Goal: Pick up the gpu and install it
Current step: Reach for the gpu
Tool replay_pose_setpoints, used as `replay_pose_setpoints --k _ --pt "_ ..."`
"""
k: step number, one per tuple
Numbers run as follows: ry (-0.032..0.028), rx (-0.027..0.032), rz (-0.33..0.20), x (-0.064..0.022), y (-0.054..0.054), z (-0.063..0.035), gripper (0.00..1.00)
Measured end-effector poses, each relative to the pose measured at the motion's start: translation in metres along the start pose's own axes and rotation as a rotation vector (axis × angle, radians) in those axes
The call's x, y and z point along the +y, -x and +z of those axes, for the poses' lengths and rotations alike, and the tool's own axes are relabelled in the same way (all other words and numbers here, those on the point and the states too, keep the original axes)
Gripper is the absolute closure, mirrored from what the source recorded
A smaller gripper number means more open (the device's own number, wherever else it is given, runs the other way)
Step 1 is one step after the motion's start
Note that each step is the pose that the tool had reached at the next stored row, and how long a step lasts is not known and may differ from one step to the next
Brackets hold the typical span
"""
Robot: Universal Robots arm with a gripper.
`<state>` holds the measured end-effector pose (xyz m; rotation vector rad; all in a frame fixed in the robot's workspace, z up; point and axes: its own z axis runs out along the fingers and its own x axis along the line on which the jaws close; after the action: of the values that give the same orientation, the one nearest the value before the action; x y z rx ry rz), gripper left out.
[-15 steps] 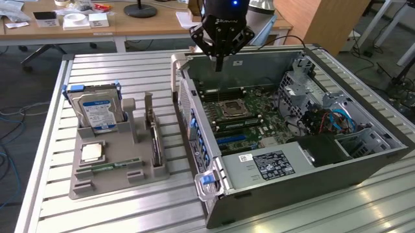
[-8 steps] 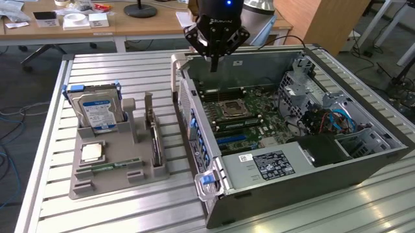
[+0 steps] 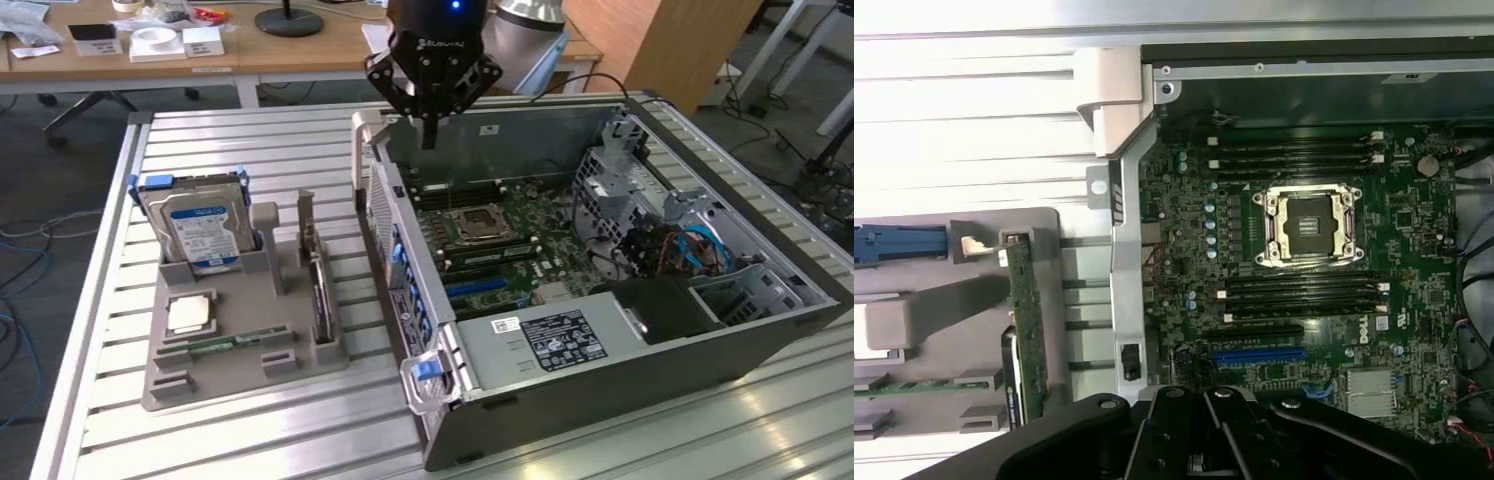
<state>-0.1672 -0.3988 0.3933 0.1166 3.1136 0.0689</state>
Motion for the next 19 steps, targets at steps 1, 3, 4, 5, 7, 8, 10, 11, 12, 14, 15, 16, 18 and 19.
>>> replay_pose_setpoints --k 1,3,4,5,7,8,10,11,12,14,15,16,18,19 --pt "-0.0001 0.0001 0.0 -0.0001 -0.002 -0.0001 0.89" --pt "0.0 0.0 0.0 -0.0004 -0.005 -0.0001 0.89" --pt "0.0 0.0 0.0 -0.0005 -0.007 -0.0002 0.89" --pt "0.0 0.0001 0.0 -0.0006 -0.008 -0.0003 0.89" --pt "-0.0001 0.0 0.0 -0.0009 -0.012 -0.0003 0.89" --pt "-0.0001 0.0 0.0 -0.001 -0.013 -0.0004 0.89" --pt "0.0 0.0 0.0 -0.0012 -0.016 -0.0004 0.89" --pt "0.0 0.0 0.0 -0.0013 -0.017 -0.0005 0.89" --pt "0.0 0.0001 0.0 -0.0014 -0.018 -0.0005 0.89" --pt "0.0 0.0 0.0 -0.0016 -0.021 -0.0006 0.89" --pt "-0.0001 0.0 0.0 -0.0017 -0.022 -0.0006 0.89" --pt "-0.0001 0.0001 0.0 -0.0018 -0.023 -0.0007 0.89" --pt "0.0 0.0 0.0 -0.0019 -0.026 -0.0007 0.89" --pt "0.0 0.0001 0.0 -0.002 -0.027 -0.0007 0.89"
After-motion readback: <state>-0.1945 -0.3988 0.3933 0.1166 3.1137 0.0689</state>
